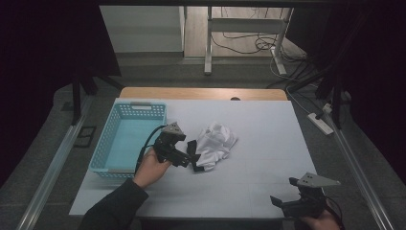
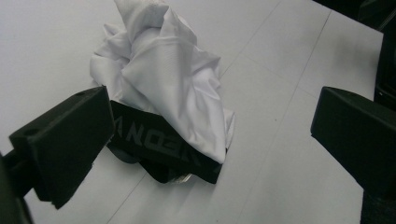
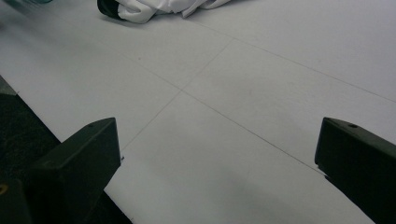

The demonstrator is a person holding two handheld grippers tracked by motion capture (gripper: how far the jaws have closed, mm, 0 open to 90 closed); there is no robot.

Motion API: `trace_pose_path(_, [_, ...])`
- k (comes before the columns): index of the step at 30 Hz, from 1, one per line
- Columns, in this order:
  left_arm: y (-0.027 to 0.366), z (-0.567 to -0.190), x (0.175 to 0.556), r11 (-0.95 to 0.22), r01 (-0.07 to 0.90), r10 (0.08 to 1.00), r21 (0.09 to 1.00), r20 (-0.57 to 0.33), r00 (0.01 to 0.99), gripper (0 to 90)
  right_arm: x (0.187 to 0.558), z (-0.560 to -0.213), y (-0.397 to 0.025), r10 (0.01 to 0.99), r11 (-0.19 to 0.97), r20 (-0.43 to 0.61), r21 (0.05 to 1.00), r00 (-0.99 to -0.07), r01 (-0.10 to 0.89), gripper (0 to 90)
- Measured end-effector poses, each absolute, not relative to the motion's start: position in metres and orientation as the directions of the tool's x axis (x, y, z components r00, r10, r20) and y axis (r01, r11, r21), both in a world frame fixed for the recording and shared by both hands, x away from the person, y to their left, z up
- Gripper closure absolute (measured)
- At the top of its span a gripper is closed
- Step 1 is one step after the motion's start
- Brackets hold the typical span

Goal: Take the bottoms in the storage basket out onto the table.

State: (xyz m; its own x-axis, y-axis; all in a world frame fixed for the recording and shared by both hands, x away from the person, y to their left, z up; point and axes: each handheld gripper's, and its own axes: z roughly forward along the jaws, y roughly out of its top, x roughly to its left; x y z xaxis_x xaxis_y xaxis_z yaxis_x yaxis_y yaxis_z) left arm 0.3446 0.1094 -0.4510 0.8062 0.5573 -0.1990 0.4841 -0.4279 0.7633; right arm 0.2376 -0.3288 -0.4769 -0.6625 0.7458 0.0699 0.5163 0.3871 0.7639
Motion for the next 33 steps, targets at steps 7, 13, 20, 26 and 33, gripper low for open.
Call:
trace_pose_path(7, [0.119, -0.450, 0.339, -0.407, 0.492, 0.564, 0.770, -0.212, 0.798, 0.0, 0.238, -0.477, -0.329, 0.746, 0.388, 0.069, 0.764, -0.663, 0.516, 0.4])
trace_pose_path(13, [0.127, -0.450, 0.333, -0.389, 0.496, 0.570, 0.777, -0.219, 0.792, 0.0, 0.238, -0.477, -0.329, 0.746, 0.388, 0.069, 0.764, -0.662, 0.516, 0.4])
trace_pose_path(20, [0.136, -0.449, 0.325, -0.372, 0.496, 0.573, 0.784, -0.226, 0.788, 0.0, 0.238, -0.477, -0.329, 0.746, 0.388, 0.069, 0.763, -0.662, 0.517, 0.4])
trace_pose_path(26, [0.142, -0.449, 0.319, -0.360, 0.496, 0.572, 0.790, -0.233, 0.787, 0.0, 0.238, -0.477, -0.329, 0.746, 0.388, 0.070, 0.763, -0.662, 0.517, 0.4])
trace_pose_path(33, [0.149, -0.450, 0.313, -0.346, 0.501, 0.576, 0.793, -0.241, 0.781, 0.0, 0.238, -0.477, -0.329, 0.749, 0.385, 0.072, 0.762, -0.659, 0.520, 0.4])
